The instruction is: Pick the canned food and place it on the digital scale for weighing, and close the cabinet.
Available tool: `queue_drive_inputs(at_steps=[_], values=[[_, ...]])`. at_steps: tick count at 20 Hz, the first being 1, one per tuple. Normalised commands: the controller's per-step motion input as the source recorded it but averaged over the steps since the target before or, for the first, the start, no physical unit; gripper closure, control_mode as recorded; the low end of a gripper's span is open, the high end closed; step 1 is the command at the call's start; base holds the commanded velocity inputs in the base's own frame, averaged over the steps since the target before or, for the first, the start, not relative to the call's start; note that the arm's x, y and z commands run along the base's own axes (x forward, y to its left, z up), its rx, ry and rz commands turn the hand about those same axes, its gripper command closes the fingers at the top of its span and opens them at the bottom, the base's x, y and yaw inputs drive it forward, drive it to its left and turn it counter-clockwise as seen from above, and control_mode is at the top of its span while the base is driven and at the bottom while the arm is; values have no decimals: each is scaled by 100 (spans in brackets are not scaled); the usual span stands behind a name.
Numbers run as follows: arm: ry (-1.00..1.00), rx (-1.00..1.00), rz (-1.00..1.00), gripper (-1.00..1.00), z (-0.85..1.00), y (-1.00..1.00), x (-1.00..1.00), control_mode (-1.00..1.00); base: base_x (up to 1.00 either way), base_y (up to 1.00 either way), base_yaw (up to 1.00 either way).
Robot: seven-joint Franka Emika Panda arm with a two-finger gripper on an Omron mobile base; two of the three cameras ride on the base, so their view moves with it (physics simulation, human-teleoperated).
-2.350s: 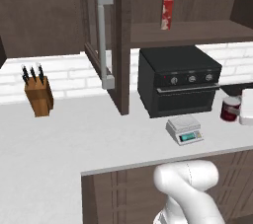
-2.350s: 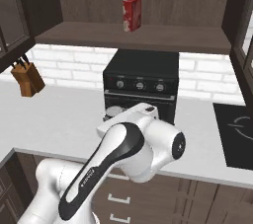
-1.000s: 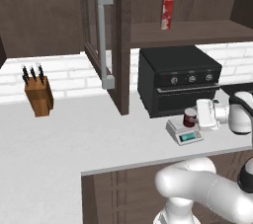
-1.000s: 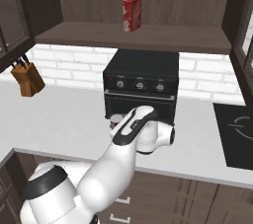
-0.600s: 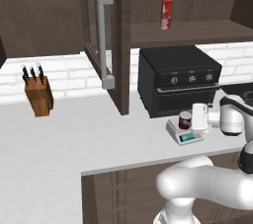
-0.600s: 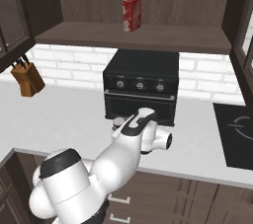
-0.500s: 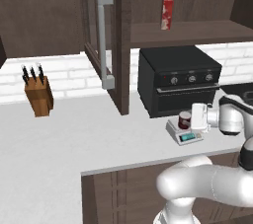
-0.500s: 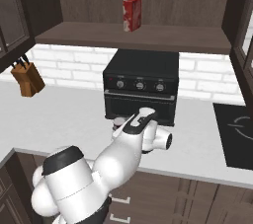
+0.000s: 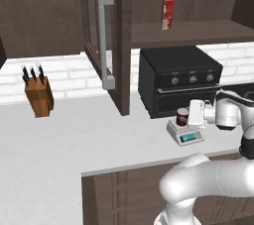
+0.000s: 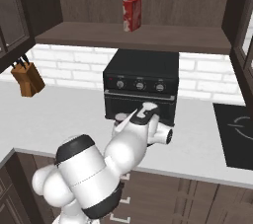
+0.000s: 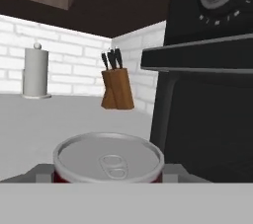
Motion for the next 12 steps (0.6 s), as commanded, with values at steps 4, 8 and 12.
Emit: queue_drive_inputs(at_steps=[4,8,12], values=[[-3,0,0,100,-21,0,22,-100,0,0,0],[0,0,0,-100,-14,-1,1,-100,0,0,0],[0,0,0,-100,0,-1,0,-100,0,0,0]])
